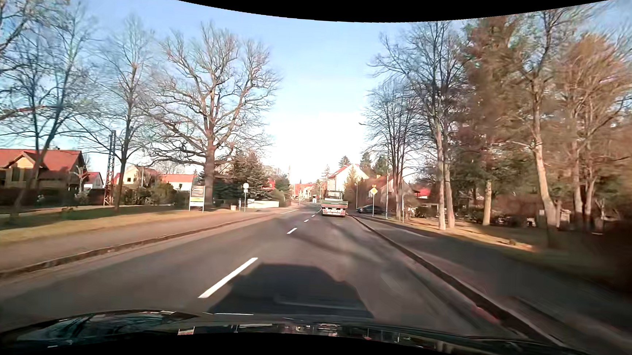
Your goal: Follow the waypoints while adhering to traffic rules and regulations
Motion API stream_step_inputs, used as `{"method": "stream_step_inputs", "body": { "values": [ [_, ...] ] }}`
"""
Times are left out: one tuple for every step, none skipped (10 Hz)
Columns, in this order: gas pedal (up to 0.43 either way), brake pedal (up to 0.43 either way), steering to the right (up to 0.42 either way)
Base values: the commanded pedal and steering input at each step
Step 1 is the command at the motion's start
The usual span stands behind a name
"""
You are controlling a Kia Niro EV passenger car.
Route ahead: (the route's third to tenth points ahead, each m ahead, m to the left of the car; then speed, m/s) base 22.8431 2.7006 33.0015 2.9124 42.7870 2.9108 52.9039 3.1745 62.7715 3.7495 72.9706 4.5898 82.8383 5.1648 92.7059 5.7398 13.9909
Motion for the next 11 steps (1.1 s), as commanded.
{"method": "stream_step_inputs", "body": {
  "values": [
    [0.098, 0.0, -0.004],
    [0.098, 0.0, -0.004],
    [0.098, 0.0, -0.004],
    [0.098, 0.0, -0.004],
    [0.098, 0.0, -0.004],
    [0.098, 0.0, -0.004],
    [0.098, 0.0, -0.004],
    [0.098, 0.0, -0.004],
    [0.098, 0.0, -0.004],
    [0.098, 0.0, -0.004],
    [0.087, 0.0, -0.004]
  ]
}}
